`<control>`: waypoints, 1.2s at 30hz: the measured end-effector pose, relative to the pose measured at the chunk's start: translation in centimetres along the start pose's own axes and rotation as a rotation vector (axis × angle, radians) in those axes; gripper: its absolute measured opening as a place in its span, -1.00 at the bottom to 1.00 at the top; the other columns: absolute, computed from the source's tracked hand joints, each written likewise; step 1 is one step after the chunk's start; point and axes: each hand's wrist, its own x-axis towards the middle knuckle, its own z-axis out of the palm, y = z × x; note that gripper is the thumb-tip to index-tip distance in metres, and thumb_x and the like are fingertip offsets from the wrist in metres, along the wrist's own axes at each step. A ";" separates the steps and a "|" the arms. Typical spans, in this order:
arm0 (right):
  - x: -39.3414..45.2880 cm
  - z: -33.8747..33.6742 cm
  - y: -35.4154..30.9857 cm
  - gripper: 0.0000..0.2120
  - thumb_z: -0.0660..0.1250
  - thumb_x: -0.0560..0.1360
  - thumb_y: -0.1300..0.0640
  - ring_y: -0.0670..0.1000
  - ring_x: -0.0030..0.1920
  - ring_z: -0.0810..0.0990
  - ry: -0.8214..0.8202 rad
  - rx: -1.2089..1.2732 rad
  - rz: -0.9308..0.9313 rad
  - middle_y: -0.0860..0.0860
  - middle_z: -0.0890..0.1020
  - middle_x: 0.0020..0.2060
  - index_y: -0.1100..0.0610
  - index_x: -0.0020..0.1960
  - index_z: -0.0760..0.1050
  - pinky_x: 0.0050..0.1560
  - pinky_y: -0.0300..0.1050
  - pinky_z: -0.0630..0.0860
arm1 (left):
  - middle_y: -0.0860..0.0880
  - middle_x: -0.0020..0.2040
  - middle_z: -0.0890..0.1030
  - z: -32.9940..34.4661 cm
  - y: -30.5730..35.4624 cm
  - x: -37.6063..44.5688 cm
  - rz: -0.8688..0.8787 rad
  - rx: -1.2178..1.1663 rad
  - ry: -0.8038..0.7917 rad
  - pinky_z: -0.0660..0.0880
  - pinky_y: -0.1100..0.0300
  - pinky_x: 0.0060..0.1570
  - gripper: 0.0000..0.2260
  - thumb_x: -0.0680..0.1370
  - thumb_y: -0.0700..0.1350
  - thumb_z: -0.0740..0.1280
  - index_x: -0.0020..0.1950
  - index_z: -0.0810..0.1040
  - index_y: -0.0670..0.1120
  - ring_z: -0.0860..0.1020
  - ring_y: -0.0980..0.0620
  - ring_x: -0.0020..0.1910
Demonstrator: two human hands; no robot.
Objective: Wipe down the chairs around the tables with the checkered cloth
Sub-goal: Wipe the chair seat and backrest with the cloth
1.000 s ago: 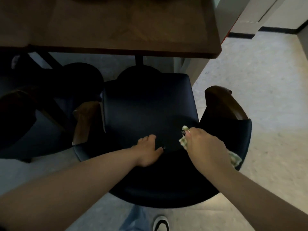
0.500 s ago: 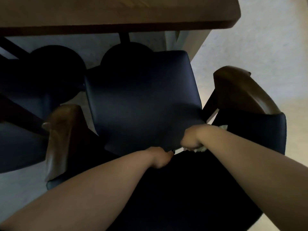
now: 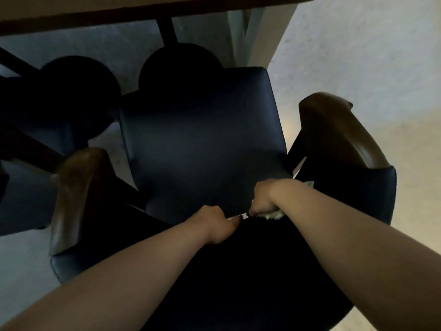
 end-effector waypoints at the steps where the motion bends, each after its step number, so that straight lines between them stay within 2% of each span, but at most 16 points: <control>1: -0.6 1.0 -0.1 -0.73 0.35 0.42 -0.08 0.04 -0.26 0.57 -0.017 0.025 0.003 0.05 0.63 -0.11 0.10 -0.29 0.42 -0.05 -0.08 0.60 | -0.16 0.01 0.57 1.1 -0.2 -0.5 -0.004 0.002 0.002 0.46 0.18 -0.15 -0.39 0.51 0.35 0.10 0.07 0.59 -0.16 0.60 -0.12 0.00; 5: -2.3 5.2 0.1 -0.74 0.31 0.41 -0.13 0.09 -0.05 0.58 -0.015 -0.013 0.035 0.05 0.62 0.03 0.05 -0.07 0.50 0.10 -0.04 0.53 | -0.17 0.09 0.58 5.5 -0.4 -2.1 -0.021 0.004 0.013 0.43 0.17 -0.14 -0.36 0.50 0.36 0.10 0.15 0.58 -0.17 0.59 -0.14 0.03; 10: -2.9 10.1 0.9 -0.64 0.23 0.43 -0.09 0.10 0.15 0.53 -0.007 -0.026 0.055 0.06 0.56 0.17 0.05 0.16 0.50 0.00 -0.08 0.34 | -0.13 0.01 0.61 10.0 -0.7 -3.0 -0.030 -0.054 -0.006 0.52 0.12 -0.10 -0.37 0.49 0.37 0.10 0.08 0.59 -0.16 0.60 -0.10 -0.03; 13: -2.6 11.8 1.1 -0.63 0.20 0.45 -0.09 0.09 0.17 0.52 0.007 -0.007 0.066 0.06 0.56 0.18 0.05 0.17 0.49 -0.02 -0.06 0.28 | -0.12 0.07 0.62 11.5 -0.8 -3.1 -0.029 -0.078 0.018 0.40 0.18 -0.15 -0.45 0.52 0.32 0.11 0.08 0.60 -0.12 0.58 -0.08 0.01; 15: -2.5 12.3 1.2 -0.66 0.19 0.45 -0.07 0.08 0.16 0.53 0.020 0.001 0.067 0.05 0.57 0.16 0.04 0.14 0.50 -0.03 -0.05 0.29 | -0.09 0.09 0.61 11.7 -0.7 -3.2 -0.028 -0.087 0.036 0.35 0.21 -0.15 -0.50 0.54 0.30 0.12 0.08 0.60 -0.08 0.54 -0.04 -0.05; 18: -2.6 12.0 1.2 -0.81 0.19 0.45 0.01 0.08 0.03 0.55 0.048 0.081 0.065 0.07 0.58 0.08 0.07 -0.01 0.49 -0.08 -0.09 0.34 | -0.10 0.04 0.62 11.8 -0.6 -3.1 -0.030 -0.131 0.035 0.35 0.20 -0.18 -0.62 0.55 0.26 0.14 -0.17 0.52 -0.01 0.52 -0.02 -0.12; 19: -2.7 11.6 1.2 -0.85 0.20 0.47 0.03 0.08 -0.06 0.54 0.092 0.189 0.063 0.07 0.59 0.01 0.08 -0.11 0.47 -0.11 -0.11 0.36 | -0.12 0.03 0.62 11.6 -0.7 -3.2 -0.037 -0.153 0.016 0.38 0.18 -0.18 -0.62 0.55 0.24 0.15 -0.19 0.50 -0.03 0.56 -0.06 -0.08; 20: -2.9 11.0 1.2 -0.81 0.19 0.49 0.01 0.06 -0.14 0.52 0.157 0.338 0.053 0.06 0.59 -0.12 0.11 -0.19 0.45 -0.15 -0.14 0.38 | -0.15 0.02 0.63 11.2 -0.8 -3.2 -0.035 -0.174 -0.007 0.42 0.14 -0.17 -0.61 0.56 0.21 0.17 -0.15 0.53 -0.09 0.58 -0.10 -0.03; 22: -3.3 9.5 1.3 -0.64 0.18 0.55 -0.01 0.01 -0.27 0.47 0.305 0.676 -0.005 0.01 0.47 -0.38 0.13 -0.37 0.40 -0.28 -0.12 0.32 | -0.24 -0.05 0.61 10.3 -0.9 -3.1 0.013 -0.239 -0.048 0.47 0.07 -0.11 -0.59 0.59 0.11 0.19 -0.04 0.57 -0.24 0.59 -0.19 0.02; 23: -3.7 8.6 1.4 -0.59 0.19 0.56 -0.02 -0.01 -0.32 0.45 0.369 0.847 -0.048 0.01 0.42 -0.43 0.15 -0.41 0.36 -0.29 -0.08 0.29 | -0.21 -0.12 0.60 9.5 -0.8 -3.1 0.053 -0.294 -0.041 0.46 0.08 -0.13 -0.65 0.60 0.04 0.21 -0.05 0.58 -0.23 0.58 -0.20 0.01; 25: -4.6 7.2 1.5 -0.57 0.21 0.57 -0.02 0.00 -0.24 0.53 0.479 1.129 -0.137 0.12 0.52 -0.34 0.31 -0.29 0.45 -0.18 -0.05 0.39 | -0.01 -0.13 0.62 7.1 -0.3 -3.5 0.132 -0.481 0.081 0.45 0.21 -0.15 -0.83 0.60 -0.05 0.25 -0.05 0.61 -0.06 0.60 -0.02 -0.01; 27: -5.5 5.9 1.4 -0.63 0.23 0.57 -0.02 0.08 -0.05 0.62 0.574 1.331 -0.197 0.20 0.64 -0.11 0.30 -0.12 0.56 0.06 0.05 0.49 | 0.11 0.00 0.65 4.0 0.6 -3.9 0.188 -0.751 0.251 0.47 0.28 -0.03 -0.89 0.58 -0.07 0.29 0.00 0.61 0.09 0.59 0.17 0.00; 29: -6.5 4.6 1.0 -0.75 0.27 0.56 0.03 0.10 -0.02 0.67 0.594 1.587 -0.283 0.14 0.69 -0.08 0.17 -0.06 0.63 0.05 0.05 0.57 | 0.12 0.05 0.66 0.8 1.2 -4.7 0.287 -0.974 0.325 0.48 0.26 0.02 -0.86 0.59 -0.07 0.28 0.04 0.60 0.13 0.60 0.22 0.01; 31: -7.5 3.1 0.3 -0.84 0.31 0.54 0.11 0.10 -0.04 0.68 0.596 1.808 -0.389 0.13 0.70 -0.07 0.12 -0.02 0.66 -0.02 -0.01 0.59 | 0.09 0.06 0.67 -2.0 1.6 -6.1 0.442 -1.144 0.276 0.52 0.28 -0.01 -0.85 0.58 0.00 0.28 0.09 0.61 0.09 0.61 0.17 0.06; 33: -8.2 1.8 -0.4 -0.83 0.37 0.49 0.15 0.13 -0.03 0.68 0.640 1.935 -0.403 0.17 0.69 -0.05 0.18 0.04 0.63 0.00 0.01 0.60 | 0.07 0.05 0.68 -4.0 1.9 -7.3 0.578 -1.143 0.248 0.53 0.32 -0.06 -0.73 0.50 0.08 0.31 0.14 0.60 0.03 0.63 0.13 0.05; 36: -8.8 0.3 -1.1 -0.80 0.41 0.46 0.14 0.14 -0.07 0.68 0.608 2.071 -0.368 0.20 0.69 -0.08 0.25 0.01 0.60 -0.13 -0.03 0.61 | 0.10 0.02 0.68 -5.3 2.1 -8.1 0.627 -0.991 0.352 0.55 0.29 -0.10 -0.75 0.48 -0.05 0.45 0.13 0.56 0.08 0.64 0.15 -0.01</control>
